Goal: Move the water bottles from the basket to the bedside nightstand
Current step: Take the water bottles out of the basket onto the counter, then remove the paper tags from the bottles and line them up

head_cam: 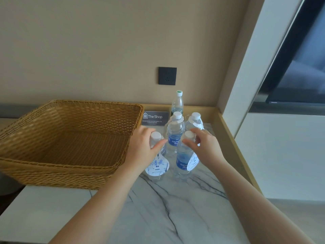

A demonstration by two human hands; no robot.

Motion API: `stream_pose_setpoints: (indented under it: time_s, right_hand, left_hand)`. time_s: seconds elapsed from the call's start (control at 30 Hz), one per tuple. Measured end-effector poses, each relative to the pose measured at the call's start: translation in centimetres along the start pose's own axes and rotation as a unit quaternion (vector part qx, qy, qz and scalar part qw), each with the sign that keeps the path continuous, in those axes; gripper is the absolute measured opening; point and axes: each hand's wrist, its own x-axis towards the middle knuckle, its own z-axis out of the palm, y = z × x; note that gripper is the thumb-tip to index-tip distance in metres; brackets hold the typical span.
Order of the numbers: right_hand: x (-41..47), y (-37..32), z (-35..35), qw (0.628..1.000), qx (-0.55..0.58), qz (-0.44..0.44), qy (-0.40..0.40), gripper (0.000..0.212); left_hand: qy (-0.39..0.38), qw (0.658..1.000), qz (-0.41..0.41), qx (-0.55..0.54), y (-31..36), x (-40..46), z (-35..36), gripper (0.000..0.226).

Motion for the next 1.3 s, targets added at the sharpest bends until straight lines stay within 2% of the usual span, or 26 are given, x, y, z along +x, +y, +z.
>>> stream_pose_setpoints:
  time_s: [0.17, 0.27, 0.37, 0.43, 0.53, 0.63, 0.77, 0.87, 1.03, 1.2, 1.3]
  right_hand:
    - [-0.6, 1.4, 0.0, 0.998, 0.041, 0.044, 0.007, 0.052]
    - [-1.3, 2.5, 0.0, 0.995, 0.052, 0.067, -0.048, 0.058]
    - [-2.2, 3.3, 0.2, 0.987, 0.073, 0.096, -0.102, 0.059]
    - [-2.7, 3.7, 0.3, 0.983, 0.097, 0.12, -0.103, 0.055]
    - [-3.3, 4.2, 0.0, 0.978, 0.131, 0.145, -0.078, 0.035]
    - [-3.5, 4.4, -0.7, 0.976, 0.165, 0.13, -0.057, 0.012]
    - [-3.2, 3.2, -2.0, 0.974, 0.197, 0.102, -0.038, 0.017]
    - [-2.6, 1.9, -2.7, 0.971, 0.223, 0.088, -0.021, 0.013]
    - [-1.5, 0.1, -3.0, 0.96, 0.269, 0.076, 0.025, 0.013]
    - [-2.5, 2.3, -3.1, 0.942, 0.284, 0.144, 0.106, 0.018]
    - [-5.5, 5.4, -2.2, 0.929, 0.275, 0.22, 0.114, 0.014]
  left_hand:
    - [0.076, 0.992, 0.103, -0.016, 2.8, -0.7, -0.9, 0.044]
    - [0.019, 0.99, 0.14, -0.029, 4.3, -1.5, -0.5, 0.044]
    - [-0.026, 0.99, 0.124, -0.056, 4.6, -2.9, 0.8, 0.044]
    - [-0.051, 0.99, 0.107, -0.071, 4.5, -3.7, 1.9, 0.047]
    - [-0.086, 0.989, 0.077, -0.088, 4.7, -4.3, 3.3, 0.054]
    - [-0.11, 0.987, 0.047, -0.11, 4.7, -4.2, 4.6, 0.058]
    - [-0.131, 0.982, 0.009, -0.136, 4.6, -4.1, 5.7, 0.056]
    - [-0.129, 0.983, 0.005, -0.132, 4.4, -4.2, 5.8, 0.047]
    - [-0.128, 0.983, 0.015, -0.128, 3.6, -4.3, 6.1, 0.051]
    - [-0.103, 0.986, 0.024, -0.131, 3.8, -3.9, 6.3, 0.047]
    - [-0.081, 0.987, 0.015, -0.14, 4.5, -3.3, 6.7, 0.058]
